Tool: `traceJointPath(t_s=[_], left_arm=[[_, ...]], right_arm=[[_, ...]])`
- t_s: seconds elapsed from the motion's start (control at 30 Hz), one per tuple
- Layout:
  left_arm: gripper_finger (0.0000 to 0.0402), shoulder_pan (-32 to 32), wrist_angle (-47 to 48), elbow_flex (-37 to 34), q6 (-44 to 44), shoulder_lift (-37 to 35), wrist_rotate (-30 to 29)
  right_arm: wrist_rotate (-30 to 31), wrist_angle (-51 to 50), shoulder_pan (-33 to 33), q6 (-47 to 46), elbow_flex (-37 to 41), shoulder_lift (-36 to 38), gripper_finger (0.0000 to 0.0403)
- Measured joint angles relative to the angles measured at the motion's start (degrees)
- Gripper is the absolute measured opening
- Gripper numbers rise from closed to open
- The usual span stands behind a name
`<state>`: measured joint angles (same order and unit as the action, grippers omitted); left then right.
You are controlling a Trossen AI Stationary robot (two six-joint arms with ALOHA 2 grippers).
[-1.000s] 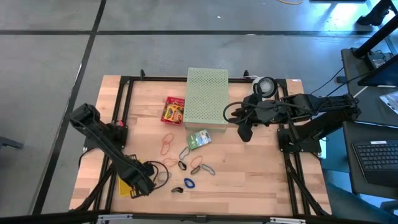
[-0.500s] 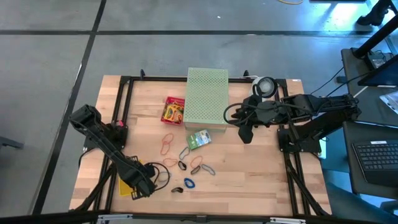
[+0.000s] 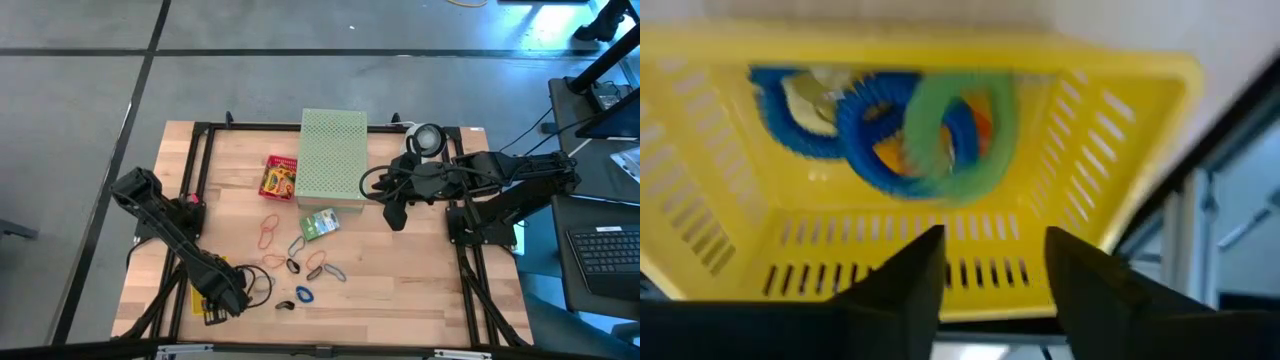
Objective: Pick & Place Office Desk Supplies
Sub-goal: Put the orange rubber band into the black bin
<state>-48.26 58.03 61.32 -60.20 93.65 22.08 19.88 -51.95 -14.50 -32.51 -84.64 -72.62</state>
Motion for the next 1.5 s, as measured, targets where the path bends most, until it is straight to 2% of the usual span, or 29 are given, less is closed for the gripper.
traceJointPath(t_s=[0.17,0.4,0.47,0.53,0.67,0.83,1.0,1.17,1.5], left_arm=[[0.0210,1.3,0.1,0.1,-5.0,-4.8,-0.3],[0.0202,1.9,1.9,0.1,-6.8,-12.2,-5.7],[0.0199,2.6,2.0,0.1,-7.4,-13.8,-9.7],[0.0198,3.9,1.9,0.1,-7.5,-15.2,-16.5],[0.0198,8.7,1.7,0.1,-2.4,-15.7,-29.2],[0.0198,19.1,1.3,-0.2,7.0,-14.0,-36.1],[0.0198,29.5,-6.5,-3.7,14.9,-13.7,-35.6],[0.0198,37.1,-17.5,-9.2,17.9,-13.7,-27.5],[0.0188,39.5,-20.7,-10.6,24.4,-10.8,-25.3]], right_arm=[[0.0,0.0,0.0,0.0,0.0,0.0,0.0129],[0.0,0.0,0.0,0.2,0.0,0.0,0.0129],[0.0,0.0,0.0,0.2,0.0,0.0,0.0129],[0.0,0.0,0.0,0.2,0.0,0.0,0.0129],[0.0,0.0,0.0,0.0,0.0,0.0,0.0129],[0.0,0.0,0.0,-0.9,0.0,0.0,0.0129],[-0.7,0.0,0.0,-1.4,0.0,0.0,0.0129],[-0.9,0.0,0.0,-1.6,0.0,0.0,0.0129],[-0.9,0.1,0.0,-1.8,0.0,0.0,0.0129]])
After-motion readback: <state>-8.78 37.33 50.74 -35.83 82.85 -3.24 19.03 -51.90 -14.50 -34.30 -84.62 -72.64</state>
